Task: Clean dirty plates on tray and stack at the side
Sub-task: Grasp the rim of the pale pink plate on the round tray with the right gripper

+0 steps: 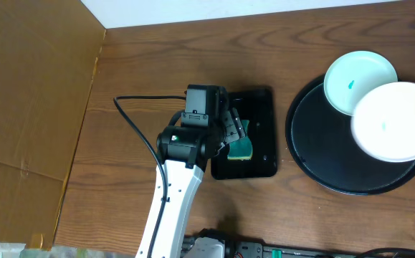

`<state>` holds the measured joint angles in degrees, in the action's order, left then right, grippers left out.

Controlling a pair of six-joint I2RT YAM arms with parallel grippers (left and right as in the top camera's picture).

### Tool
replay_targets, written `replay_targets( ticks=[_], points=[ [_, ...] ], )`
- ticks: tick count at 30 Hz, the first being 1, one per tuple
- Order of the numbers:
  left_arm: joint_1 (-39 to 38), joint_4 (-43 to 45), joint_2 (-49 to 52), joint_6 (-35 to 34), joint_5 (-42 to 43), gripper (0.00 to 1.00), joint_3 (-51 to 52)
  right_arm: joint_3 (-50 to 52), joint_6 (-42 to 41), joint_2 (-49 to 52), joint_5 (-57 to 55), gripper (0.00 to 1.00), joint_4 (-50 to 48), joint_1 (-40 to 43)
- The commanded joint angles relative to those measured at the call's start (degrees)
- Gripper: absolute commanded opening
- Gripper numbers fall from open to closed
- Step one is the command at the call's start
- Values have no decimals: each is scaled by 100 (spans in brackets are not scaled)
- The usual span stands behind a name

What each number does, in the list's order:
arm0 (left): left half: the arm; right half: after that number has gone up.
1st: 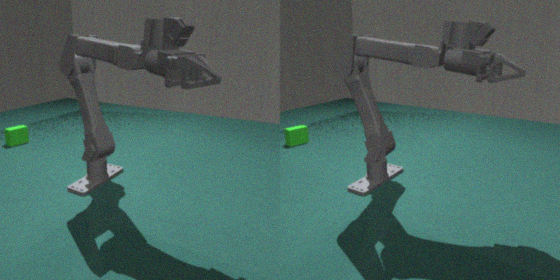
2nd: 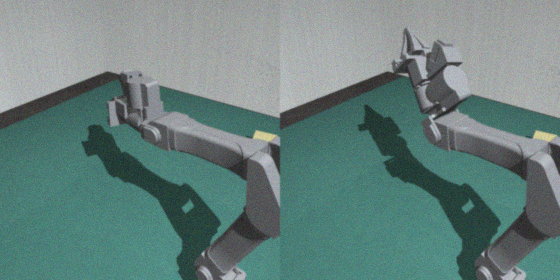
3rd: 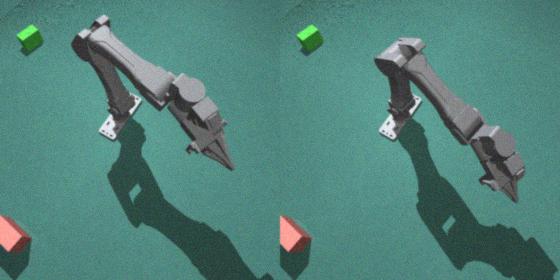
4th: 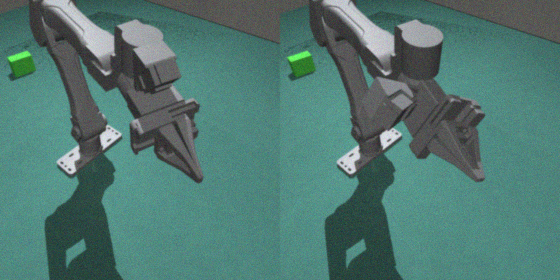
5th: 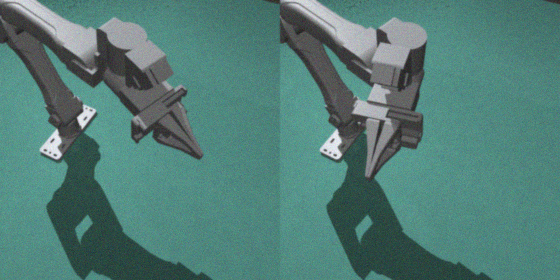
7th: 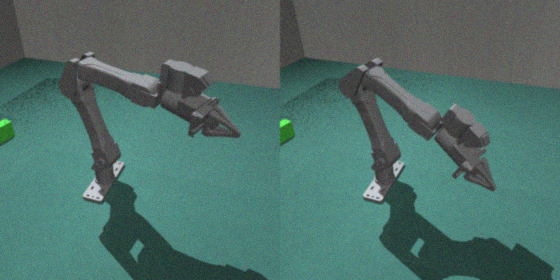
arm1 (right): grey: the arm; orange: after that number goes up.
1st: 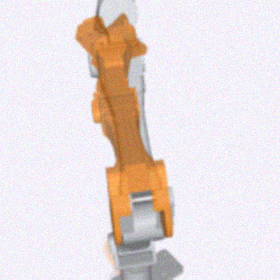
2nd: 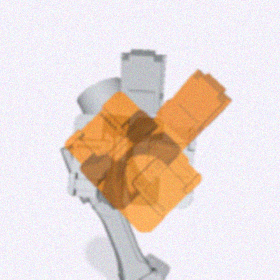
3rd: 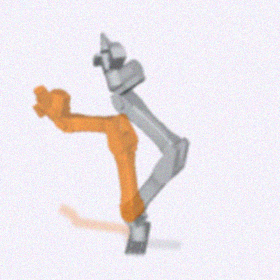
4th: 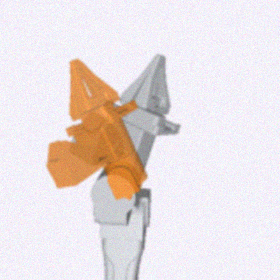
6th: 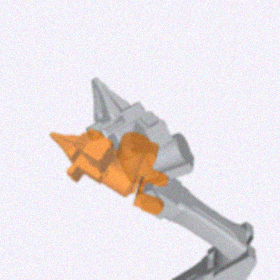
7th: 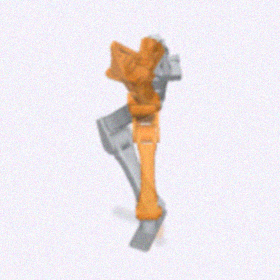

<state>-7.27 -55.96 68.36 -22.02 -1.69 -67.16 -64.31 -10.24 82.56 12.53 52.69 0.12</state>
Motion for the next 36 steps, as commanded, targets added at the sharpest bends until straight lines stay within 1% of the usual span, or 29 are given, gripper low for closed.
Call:
replay_targets(
  ticks=[1, 5, 8, 12, 14, 15, 16, 17, 19, 21, 26, 27, 30, 31, 34, 36],
  points=[
    [24, -17, -20, 59, -28, 78, -107, 68, -173, 249, 380, 1, -177, -660],
    [24, -17, -20, 57, -28, 78, -107, 199, -529, 809, 83, 1, -560, -1451],
    [24, -15, -20, 59, -28, 78, -107, 214, -570, 1325, 35, 1, -894, -1888],
    [24, -15, -20, 59, -28, 78, -107, 214, -1196, 1834, -420, 1, -1263, -2157],
    [24, -15, -20, 57, -31, 78, -107, 214, -1226, 1969, -420, 1, -1429, -2166],
    [24, -17, -20, 57, -28, 78, -107, 214, -1235, 1978, -411, 4, -1436, -2164],
    [24, -17, -20, 57, -28, 78, -107, 214, -1252, 1978, -415, 11, -1412, -2164],
    [24, -17, -20, 57, -28, 78, -107, 212, -1248, 1961, -417, 16, -1392, -2153],
    [24, -13, -20, 55, -26, 78, -107, 205, -1290, 1888, -417, 17, -1342, -2118],
    [24, -13, -20, 55, -26, 78, -107, 203, -1290, 1740, -415, 15, -1322, -2063],
    [24, -15, -20, 9, -15, 78, -107, 203, -1180, 1145, -415, 14, -1300, -1912],
    [24, -15, -20, 13, -20, 78, -107, 203, -1025, 1014, -415, 15, -1318, -1895],
    [22, -44, -17, 13, 107, 78, -103, 203, -446, 695, -415, 25, -1325, -1893],
    [17, -81, -9, 13, 153, 78, -90, 203, -262, 629, -413, 27, -1305, -1897],
    [17, -175, 63, 15, -61, 78, 57, 203, -96, 581, -413, 27, -1191, -1895],
    [28, -138, 170, -37, -223, 74, 245, 205, -101, 584, -415, 27, -1108, -1897]
  ],
)
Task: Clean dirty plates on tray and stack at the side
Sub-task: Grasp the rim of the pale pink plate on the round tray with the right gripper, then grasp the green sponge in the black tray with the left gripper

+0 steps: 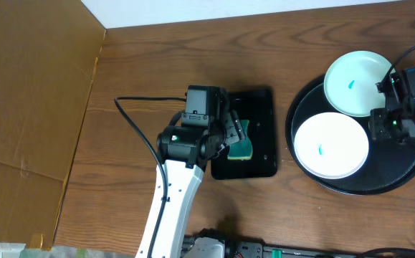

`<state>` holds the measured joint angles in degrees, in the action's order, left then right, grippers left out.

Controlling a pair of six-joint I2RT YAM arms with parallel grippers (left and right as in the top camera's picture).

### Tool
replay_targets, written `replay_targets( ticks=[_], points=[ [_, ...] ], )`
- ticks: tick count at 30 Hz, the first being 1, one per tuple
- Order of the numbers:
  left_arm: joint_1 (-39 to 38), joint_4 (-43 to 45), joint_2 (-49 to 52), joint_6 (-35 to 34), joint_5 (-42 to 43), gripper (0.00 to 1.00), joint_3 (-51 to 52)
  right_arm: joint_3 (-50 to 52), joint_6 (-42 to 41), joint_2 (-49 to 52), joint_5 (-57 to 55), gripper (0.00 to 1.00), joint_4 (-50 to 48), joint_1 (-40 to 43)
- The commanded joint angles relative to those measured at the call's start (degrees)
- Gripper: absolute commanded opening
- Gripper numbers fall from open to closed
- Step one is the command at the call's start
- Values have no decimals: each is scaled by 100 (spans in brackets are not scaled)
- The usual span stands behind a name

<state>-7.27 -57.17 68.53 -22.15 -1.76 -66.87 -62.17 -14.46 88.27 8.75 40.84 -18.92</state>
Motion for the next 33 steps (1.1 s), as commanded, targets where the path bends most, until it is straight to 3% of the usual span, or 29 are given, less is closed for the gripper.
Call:
replay_targets(
  ticks=[1, 3, 9, 14, 21, 26, 31, 33],
  points=[
    [50, 35, 251, -129, -273, 72, 341, -7, 321, 13, -37, 27, 105, 9],
    [101, 192, 501, -302, -278, 66, 560, -7, 319, 13, -35, 27, 133, 7],
    [210, 826, 1757, -282, -114, 66, 811, -7, 315, 13, -33, 27, 166, 7],
    [210, 1580, 2625, 350, 737, 67, 811, -4, 317, 13, -35, 26, 245, 7],
    [210, 1875, 3182, 348, 160, 62, 811, -4, 317, 13, -35, 25, 363, 7],
    [210, 1880, 3569, 348, 68, 48, 811, -4, 315, 13, -35, 25, 391, 7],
    [210, 1895, 3692, 348, 90, 11, 811, -4, 313, 13, -35, 25, 420, 7],
    [212, 1895, 3679, 348, 87, 7, 811, -4, 313, 13, -35, 24, 435, 7]
  ],
)
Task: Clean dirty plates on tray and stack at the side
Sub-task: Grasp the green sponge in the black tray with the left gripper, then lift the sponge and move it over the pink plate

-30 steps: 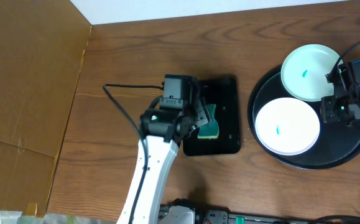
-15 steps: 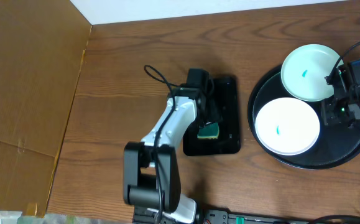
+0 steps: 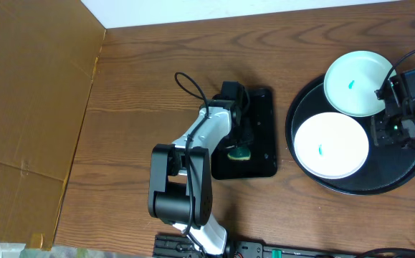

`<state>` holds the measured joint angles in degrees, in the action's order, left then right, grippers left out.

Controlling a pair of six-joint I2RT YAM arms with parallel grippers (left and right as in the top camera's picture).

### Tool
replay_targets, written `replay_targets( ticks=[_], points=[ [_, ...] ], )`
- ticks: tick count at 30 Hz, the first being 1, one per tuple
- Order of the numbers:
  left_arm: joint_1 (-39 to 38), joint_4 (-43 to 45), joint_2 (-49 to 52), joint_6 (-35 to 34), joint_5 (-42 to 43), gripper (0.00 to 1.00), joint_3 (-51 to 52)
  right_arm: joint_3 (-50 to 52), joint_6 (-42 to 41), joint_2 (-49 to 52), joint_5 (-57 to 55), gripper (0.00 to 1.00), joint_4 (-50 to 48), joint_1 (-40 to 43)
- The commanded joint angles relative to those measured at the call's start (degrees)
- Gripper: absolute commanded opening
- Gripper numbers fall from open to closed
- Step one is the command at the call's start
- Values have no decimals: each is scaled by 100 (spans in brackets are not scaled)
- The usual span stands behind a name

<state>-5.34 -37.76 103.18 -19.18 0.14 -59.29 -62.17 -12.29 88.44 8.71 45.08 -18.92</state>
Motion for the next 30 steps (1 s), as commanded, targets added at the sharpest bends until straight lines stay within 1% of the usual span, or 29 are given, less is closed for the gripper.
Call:
replay_targets(
  ticks=[1, 5, 9, 15, 22, 27, 30],
  points=[
    [20, -46, 199, 52, -101, 7, 50, -4, 96, -4, -31, 24, 13, 7],
    [20, -120, 83, 52, -76, 7, 31, -4, 98, -4, -31, 24, 22, 7],
    [17, -380, -229, 52, -79, 7, -122, -4, 101, -4, -33, 24, 37, 7],
    [17, -817, -1143, 61, -81, 7, -310, 2, 98, -4, -118, 24, -96, 9],
    [13, -935, -2015, 444, -83, 7, -310, 7, 98, 133, -289, 26, -302, 9],
    [13, -977, -2142, 461, -81, 7, -310, 7, 57, 492, -260, 30, -308, 9],
    [13, -1001, -2131, 459, -79, 7, -308, 7, 59, 772, -221, 31, -317, 7]
  ],
)
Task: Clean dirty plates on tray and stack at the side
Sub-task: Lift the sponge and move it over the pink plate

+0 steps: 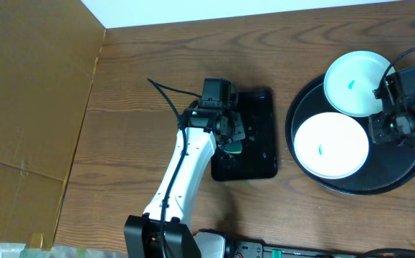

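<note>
Two white plates carry small teal smears. One plate [332, 145] lies flat on the round black tray [350, 188]. The other plate [356, 82] overlaps the tray's far rim. My right gripper [376, 130] sits at the right rim of the lower plate and looks shut on it. A teal and green sponge [234, 148] is over the small black rectangular tray [259, 166], partly hidden under my left gripper [231, 136], which looks shut on it.
A brown cardboard sheet [28, 107] covers the table's left side. The left arm's cable [165, 92] loops over the wood beside the rectangular tray. The right arm's cable [411, 54] arcs above the far plate.
The left arm has changed pose, with its wrist now left of the rectangular tray's far end, and the sponge sits slightly further left. The right gripper and both plates are where they were.
At first a plate was held high over the round tray's right side, with the left gripper at the sponge. Then that plate lay flat on the tray, my right gripper at its rim. After that only the left arm changed pose, still at the sponge.
</note>
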`<state>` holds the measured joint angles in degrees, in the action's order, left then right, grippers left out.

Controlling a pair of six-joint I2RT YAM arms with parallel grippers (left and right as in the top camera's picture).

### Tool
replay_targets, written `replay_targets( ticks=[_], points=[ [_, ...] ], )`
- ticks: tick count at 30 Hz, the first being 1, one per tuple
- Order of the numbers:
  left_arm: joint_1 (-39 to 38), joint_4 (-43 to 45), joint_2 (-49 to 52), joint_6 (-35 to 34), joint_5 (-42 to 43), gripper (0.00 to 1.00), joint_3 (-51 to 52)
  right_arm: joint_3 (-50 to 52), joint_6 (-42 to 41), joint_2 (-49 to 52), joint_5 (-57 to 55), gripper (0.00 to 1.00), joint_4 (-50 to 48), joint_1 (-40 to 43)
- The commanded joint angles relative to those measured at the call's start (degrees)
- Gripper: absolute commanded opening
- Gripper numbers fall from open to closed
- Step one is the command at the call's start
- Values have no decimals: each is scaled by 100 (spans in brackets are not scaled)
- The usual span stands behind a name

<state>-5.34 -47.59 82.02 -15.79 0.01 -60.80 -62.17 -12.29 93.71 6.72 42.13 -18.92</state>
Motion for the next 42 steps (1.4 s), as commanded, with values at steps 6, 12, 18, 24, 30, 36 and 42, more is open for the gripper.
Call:
replay_targets(
  ticks=[6, 12, 18, 24, 30, 36, 42],
  points=[
    [13, -22, -15, 118, -48, 7, -157, 7, 92, 820, 192, 30, -153, 7],
    [13, -37, -13, 118, 105, 7, -155, 7, 251, 1130, 730, 28, -363, 7],
    [13, -13, -13, 120, 227, 7, -153, 13, -354, 1176, 306, 3, -385, 9],
    [13, 52, -13, 118, 455, 7, -153, 33, -807, 1340, 293, 1, -468, -79],
    [-46, 111, -13, 118, 881, 7, -153, 70, -831, 1497, 295, 1, -516, -181],
    [-754, 507, -13, 70, 1156, 7, -153, 70, -870, 1495, 295, 1, -511, -181],
    [-1941, 1276, 96, -509, 1156, 7, -153, 70, -868, 1495, 295, 1, -509, -181]
  ],
)
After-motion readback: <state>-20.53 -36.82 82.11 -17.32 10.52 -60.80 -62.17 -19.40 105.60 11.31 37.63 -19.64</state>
